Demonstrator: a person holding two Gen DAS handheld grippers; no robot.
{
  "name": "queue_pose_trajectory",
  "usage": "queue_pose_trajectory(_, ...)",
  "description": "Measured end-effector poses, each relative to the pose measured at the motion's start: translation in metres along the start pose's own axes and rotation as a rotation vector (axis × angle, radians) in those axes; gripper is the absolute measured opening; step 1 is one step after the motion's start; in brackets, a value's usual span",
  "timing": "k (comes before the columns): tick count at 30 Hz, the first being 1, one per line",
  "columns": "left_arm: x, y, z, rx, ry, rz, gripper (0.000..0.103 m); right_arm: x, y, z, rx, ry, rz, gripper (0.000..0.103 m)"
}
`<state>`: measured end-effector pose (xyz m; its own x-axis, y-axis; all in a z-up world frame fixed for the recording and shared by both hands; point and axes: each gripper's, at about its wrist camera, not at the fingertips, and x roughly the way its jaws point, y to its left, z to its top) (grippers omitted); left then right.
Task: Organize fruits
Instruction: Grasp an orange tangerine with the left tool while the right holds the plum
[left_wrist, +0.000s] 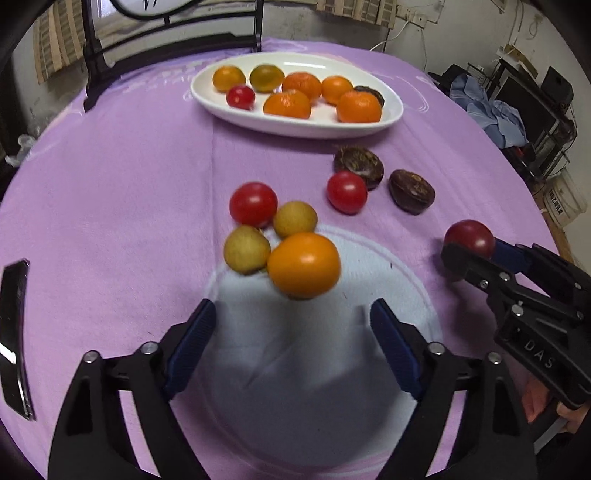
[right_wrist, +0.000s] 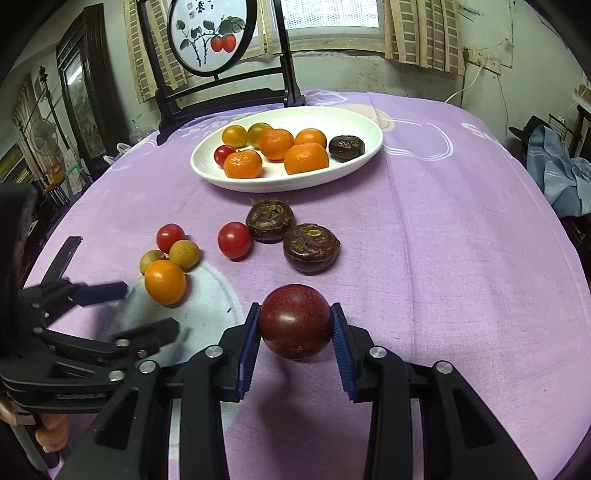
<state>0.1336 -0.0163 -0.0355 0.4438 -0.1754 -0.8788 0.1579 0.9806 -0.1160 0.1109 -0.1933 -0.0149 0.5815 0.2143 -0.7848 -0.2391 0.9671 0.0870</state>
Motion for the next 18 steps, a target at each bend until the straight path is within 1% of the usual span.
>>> queue_pose_trajectory(4, 0.003, -0.001, 0.001, 0.001, -0.015, 0.049, 0.081, -0.001, 0.004, 0.000, -0.006, 0.001, 0.009, 0.038)
queue_pose_trajectory(6, 0.004, -0.001, 0.003, -0.010, -0.016, 0.055, 0.077, -0.002, 0.006, -0.001, -0.011, 0.001, 0.013, 0.038)
queue_pose_trajectory(8, 0.005, -0.001, 0.008, -0.017, -0.017, 0.072, 0.071, -0.002, 0.007, -0.001, -0.017, 0.001, 0.017, 0.038)
queue_pose_trajectory(12, 0.008, -0.006, 0.014, -0.018, -0.008, 0.098, 0.069, -0.003, 0.010, -0.001, -0.026, 0.000, 0.026, 0.038)
queue_pose_trajectory(14, 0.010, -0.008, 0.017, -0.008, -0.007, 0.112, 0.066, -0.005, 0.011, -0.001, -0.029, -0.006, 0.026, 0.038)
queue_pose_trajectory(18, 0.013, -0.007, 0.023, -0.026, -0.008, 0.120, 0.064, -0.007, 0.013, -0.001, -0.036, -0.010, 0.029, 0.038)
